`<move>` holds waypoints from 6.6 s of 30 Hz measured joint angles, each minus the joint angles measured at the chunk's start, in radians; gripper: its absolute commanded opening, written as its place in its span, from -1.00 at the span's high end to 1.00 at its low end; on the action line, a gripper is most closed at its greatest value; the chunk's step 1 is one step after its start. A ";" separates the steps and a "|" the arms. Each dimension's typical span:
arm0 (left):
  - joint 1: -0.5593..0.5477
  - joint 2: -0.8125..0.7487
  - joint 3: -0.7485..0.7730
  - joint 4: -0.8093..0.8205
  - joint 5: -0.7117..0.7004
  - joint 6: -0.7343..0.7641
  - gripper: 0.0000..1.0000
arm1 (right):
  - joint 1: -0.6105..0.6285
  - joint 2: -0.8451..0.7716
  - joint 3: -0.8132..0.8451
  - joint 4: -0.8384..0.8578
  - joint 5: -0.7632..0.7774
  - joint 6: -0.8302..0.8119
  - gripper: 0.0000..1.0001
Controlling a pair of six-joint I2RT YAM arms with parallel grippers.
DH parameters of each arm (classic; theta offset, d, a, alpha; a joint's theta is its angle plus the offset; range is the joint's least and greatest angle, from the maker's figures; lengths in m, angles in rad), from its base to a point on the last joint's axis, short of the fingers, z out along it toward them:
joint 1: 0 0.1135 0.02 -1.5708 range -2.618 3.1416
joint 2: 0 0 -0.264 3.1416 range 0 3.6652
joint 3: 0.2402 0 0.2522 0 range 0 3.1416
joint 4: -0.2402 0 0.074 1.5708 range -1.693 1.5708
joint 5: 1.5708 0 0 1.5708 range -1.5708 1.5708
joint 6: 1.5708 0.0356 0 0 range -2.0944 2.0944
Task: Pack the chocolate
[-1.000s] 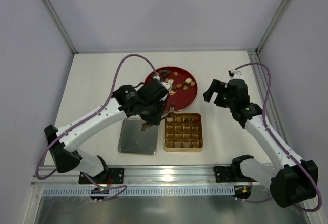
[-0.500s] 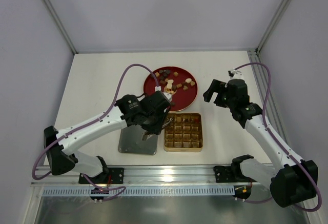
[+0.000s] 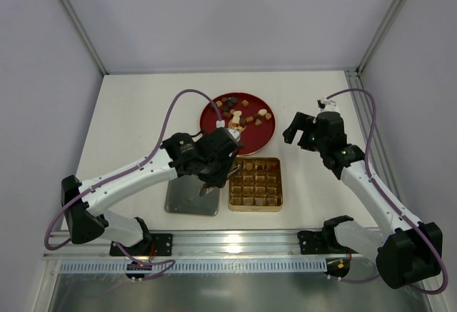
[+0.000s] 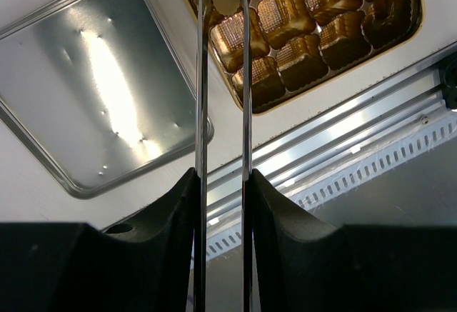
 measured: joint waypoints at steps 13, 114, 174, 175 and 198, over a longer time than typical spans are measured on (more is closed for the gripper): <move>0.000 0.006 0.000 0.000 -0.016 0.000 0.28 | 0.000 0.002 -0.009 0.008 -0.001 0.005 -0.99; 0.372 0.776 0.738 -0.042 -0.043 0.293 0.41 | 0.000 0.009 -0.009 0.007 -0.060 -0.004 -0.99; -0.066 0.090 0.145 -0.029 -0.054 0.051 0.42 | -0.001 0.025 -0.005 0.000 -0.046 -0.004 -0.99; -0.070 0.085 0.138 -0.024 -0.055 0.048 0.42 | -0.001 0.025 -0.005 0.000 -0.046 -0.003 -1.00; -0.084 0.105 0.091 0.024 -0.056 0.022 0.37 | -0.001 0.025 -0.007 0.000 -0.045 -0.003 -0.99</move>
